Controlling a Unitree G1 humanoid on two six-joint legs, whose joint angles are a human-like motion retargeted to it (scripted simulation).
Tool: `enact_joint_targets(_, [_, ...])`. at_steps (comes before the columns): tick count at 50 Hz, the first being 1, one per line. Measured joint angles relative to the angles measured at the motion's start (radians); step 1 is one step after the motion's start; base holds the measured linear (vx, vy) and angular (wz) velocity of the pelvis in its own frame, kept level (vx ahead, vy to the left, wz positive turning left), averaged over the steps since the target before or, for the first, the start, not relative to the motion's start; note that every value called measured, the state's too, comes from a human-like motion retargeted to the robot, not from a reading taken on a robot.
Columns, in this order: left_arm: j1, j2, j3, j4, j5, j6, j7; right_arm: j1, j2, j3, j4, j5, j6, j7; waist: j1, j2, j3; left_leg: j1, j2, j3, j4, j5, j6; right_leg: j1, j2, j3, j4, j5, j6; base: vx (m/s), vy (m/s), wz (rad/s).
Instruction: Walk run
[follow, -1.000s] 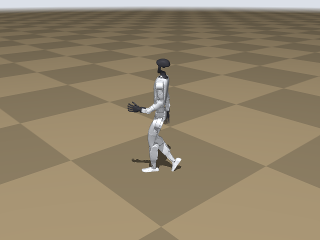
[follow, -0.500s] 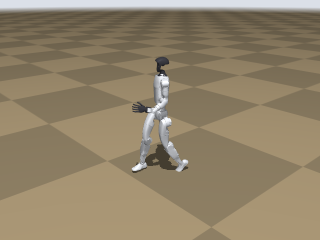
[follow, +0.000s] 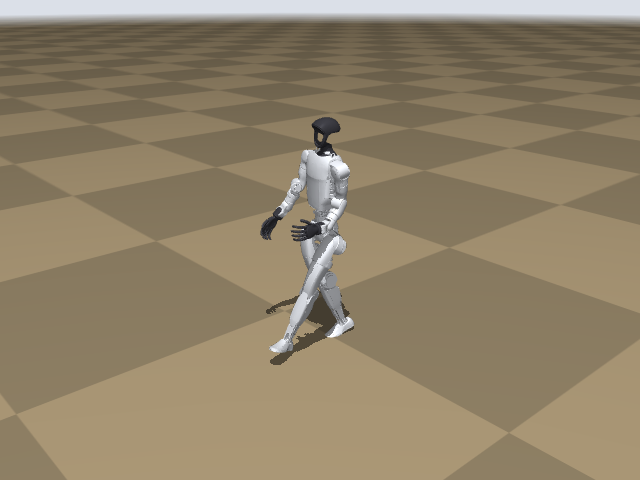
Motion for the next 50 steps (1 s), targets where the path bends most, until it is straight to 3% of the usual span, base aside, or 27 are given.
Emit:
enact_joint_targets(2, [0.002, -0.001, 0.01, -0.002, 0.007, 0.0, 0.008, 0.015, 0.002, 0.005, 0.031, -0.049, -0.002, -0.011, 0.024, -0.01, -0.014, 0.028, 0.031, 0.075, 0.054, 0.003, 0.013, 0.015, -0.01, -0.018, 0.048, 0.111, 0.05, 1.07, -0.06, -0.29])
enact_joint_targets(5, [0.002, 0.009, 0.016, -0.001, 0.006, 0.005, 0.016, 0.062, 0.009, 0.012, 0.086, -0.135, 0.022, -0.046, 0.038, -0.005, -0.046, 0.043, 0.04, -0.04, 0.098, 0.101, 0.013, 0.021, -0.004, -0.054, 0.144, 0.414, 0.164, 1.27, -0.13, -0.08])
enact_joint_targets(7, [-0.027, 0.022, 0.015, 0.006, -0.001, 0.009, 0.013, 0.098, 0.02, 0.009, 0.116, -0.168, 0.044, -0.087, 0.035, 0.005, -0.034, 0.031, 0.042, -0.166, 0.193, 0.05, 0.013, -0.034, 0.017, -0.05, 0.318, 0.567, 0.217, 1.07, -0.09, 0.67])
enact_joint_targets(8, [-0.043, 0.027, 0.007, 0.014, -0.003, 0.012, 0.011, 0.121, 0.024, 0.004, 0.133, -0.172, 0.05, -0.108, 0.028, -0.003, -0.016, 0.053, 0.024, -0.174, 0.241, 0.015, 0.013, -0.081, 0.009, -0.028, 0.49, 0.568, 0.25, 1.04, 0.0, 1.14])
enact_joint_targets(10, [-0.079, 0.046, -0.007, 0.025, -0.004, 0.017, 0.021, 0.163, 0.035, 0.009, 0.173, -0.162, 0.054, -0.133, 0.026, 0.012, 0.002, 0.124, 0.028, -0.165, 0.264, -0.032, 0.013, -0.149, 0.066, 0.057, 0.665, 0.569, 0.287, 0.96, 0.02, 1.02])
enact_joint_targets(12, [-0.116, 0.064, -0.032, 0.031, -0.007, 0.015, 0.03, 0.209, 0.051, 0.009, 0.202, -0.16, 0.061, -0.134, 0.031, 0.085, 0.006, 0.184, 0.071, -0.227, 0.226, -0.044, 0.013, -0.211, 0.163, 0.1, 0.636, 0.505, 0.245, 0.73, 0.18, 0.79])
enact_joint_targets(13, [-0.131, 0.067, -0.043, 0.034, -0.009, 0.013, 0.026, 0.237, 0.056, 0.009, 0.213, -0.162, 0.064, -0.135, 0.03, 0.102, 0.011, 0.215, 0.069, -0.243, 0.216, -0.052, 0.013, -0.245, 0.159, 0.107, 0.652, 0.438, 0.226, 0.81, 0.2, 1.04])
enact_joint_targets(17, [-0.181, 0.09, -0.104, 0.036, -0.003, 0.009, 0.02, 0.362, 0.084, 0.013, 0.246, -0.189, 0.048, -0.171, -0.018, 0.138, 0.019, 0.333, 0.038, -0.316, 0.154, -0.065, 0.013, -0.362, 0.058, 0.09, 0.578, 0.208, 0.186, 0.93, 0.09, 1.65])
enact_joint_targets(20, [-0.215, 0.106, -0.154, 0.03, 0.009, 0.005, 0.022, 0.447, 0.11, 0.026, 0.281, -0.199, 0.059, -0.199, -0.05, 0.121, 0.035, 0.419, -0.006, -0.388, 0.123, -0.081, 0.013, -0.415, -0.024, 0.1, 0.395, 0.161, 0.211, 0.85, -0.08, 1.8])
enact_joint_targets(25, [-0.252, 0.117, -0.205, 0.016, -0.008, -0.002, 0.015, 0.539, 0.147, 0.049, 0.304, -0.224, 0.115, -0.179, -0.066, 0.052, 0.077, 0.556, -0.08, -0.449, 0.1, -0.12, 0.012, -0.494, -0.106, 0.26, 0.095, 0.077, 0.193, 0.81, -0.18, 1.24])
enact_joint_targets(27, [-0.255, 0.124, -0.213, 0.012, -0.018, -0.005, 0.01, 0.555, 0.151, 0.054, 0.304, -0.243, 0.136, -0.175, -0.074, 0.042, 0.092, 0.605, -0.079, -0.47, 0.099, -0.132, -0.002, -0.524, -0.113, 0.284, -0.016, 0.042, 0.223, 0.74, -0.23, 0.93])
enact_joint_targets(28, [-0.254, 0.128, -0.214, 0.011, -0.02, -0.006, 0.008, 0.559, 0.15, 0.055, 0.304, -0.254, 0.143, -0.178, -0.083, 0.041, 0.096, 0.627, -0.077, -0.486, 0.101, -0.135, -0.009, -0.534, -0.107, 0.296, -0.066, 0.015, 0.272, 0.77, -0.28, 0.76])
enact_joint_targets(30, [-0.242, 0.136, -0.207, 0.011, -0.02, -0.009, 0.002, 0.562, 0.145, 0.053, 0.304, -0.275, 0.159, -0.19, -0.084, 0.038, 0.102, 0.674, -0.064, -0.498, 0.106, -0.139, -0.04, -0.548, -0.116, 0.156, -0.119, -0.028, 0.38, 0.94, -0.35, 0.48])
enact_joint_targets(31, [-0.236, 0.137, -0.201, 0.014, -0.019, -0.011, 0.0, 0.556, 0.139, 0.045, 0.304, -0.277, 0.167, -0.198, -0.094, 0.037, 0.096, 0.685, -0.067, -0.509, 0.106, -0.124, -0.057, -0.553, -0.118, 0.131, -0.116, -0.029, 0.371, 0.87, -0.25, 0.49])
enact_joint_targets(33, [-0.221, 0.136, -0.192, 0.019, -0.016, -0.014, -0.003, 0.542, 0.125, 0.027, 0.304, -0.269, 0.171, -0.214, -0.108, 0.041, 0.075, 0.7, -0.065, -0.526, 0.114, -0.079, -0.104, -0.558, -0.1, 0.128, -0.083, -0.009, 0.293, 0.9, -0.22, 0.57])
enact_joint_targets(35, [-0.199, 0.133, -0.188, 0.022, -0.013, -0.017, -0.008, 0.528, 0.112, -0.002, 0.304, -0.243, 0.157, -0.227, -0.117, 0.05, 0.05, 0.708, -0.061, -0.546, 0.14, 0.0, -0.171, -0.554, -0.099, 0.073, -0.037, 0.009, 0.262, 0.97, -0.26, 0.91])
enact_joint_targets(37, [-0.17, 0.122, -0.182, 0.031, -0.001, -0.021, -0.018, 0.519, 0.106, -0.037, 0.304, -0.204, 0.143, -0.228, -0.173, 0.073, 0.041, 0.707, -0.042, -0.63, 0.217, 0.157, -0.272, -0.526, -0.071, 0.204, -0.008, 0.087, 0.278, 1.06, -0.33, 1.69])
enact_joint_targets(40, [-0.142, 0.084, -0.174, 0.057, 0.017, -0.021, -0.009, 0.474, 0.09, -0.074, 0.304, -0.134, 0.132, -0.202, -0.174, 0.091, 0.034, 0.638, -0.013, -0.62, 0.414, 0.456, -0.483, -0.487, -0.043, 0.287, 0.045, 0.108, 0.225, 1.11, -0.32, 1.05])
enact_joint_targets(42, [-0.133, 0.06, -0.184, 0.061, 0.023, -0.018, 0.009, 0.416, 0.061, -0.094, 0.297, -0.114, 0.14, -0.182, -0.176, 0.061, 0.02, 0.543, -0.057, -0.484, 0.581, 0.589, -0.511, -0.463, -0.176, 0.132, 0.081, 0.081, 0.238, 0.8, 0.04, 0.8])
enact_joint_targets(43, [-0.127, 0.054, -0.182, 0.06, 0.025, -0.019, 0.006, 0.387, 0.056, -0.101, 0.289, -0.109, 0.144, -0.177, -0.167, 0.034, 0.01, 0.498, -0.052, -0.423, 0.649, 0.637, -0.511, -0.442, -0.208, 0.062, 0.076, 0.078, 0.221, 0.79, -0.35, 0.35])
enact_joint_targets(45, [-0.113, 0.057, -0.17, 0.061, 0.026, -0.026, -0.016, 0.325, 0.062, -0.109, 0.27, -0.109, 0.143, -0.165, -0.137, 0.015, 0.011, 0.401, -0.029, -0.442, 0.789, 0.568, -0.495, -0.376, -0.118, 0.146, 0.042, 0.063, 0.153, 0.82, -0.67, 0.12])
enact_joint_targets(47, [-0.106, 0.054, -0.162, 0.06, 0.026, -0.026, -0.025, 0.255, 0.056, -0.1, 0.233, -0.103, 0.139, -0.144, -0.136, 0.009, 0.025, 0.287, 0.002, -0.391, 0.88, 0.438, -0.381, -0.332, -0.119, 0.11, 0.023, 0.058, 0.146, 0.74, -0.42, 0.37])
enact_joint_targets(50, [-0.088, 0.049, -0.151, 0.04, 0.034, -0.022, -0.009, 0.162, 0.044, -0.064, 0.16, -0.095, 0.112, -0.108, -0.053, -0.026, 0.031, 0.13, 0.077, -0.228, 0.898, 0.27, -0.27, -0.274, -0.121, 0.078, -0.007, 0.052, 0.123, 0.75, -0.28, -0.63])
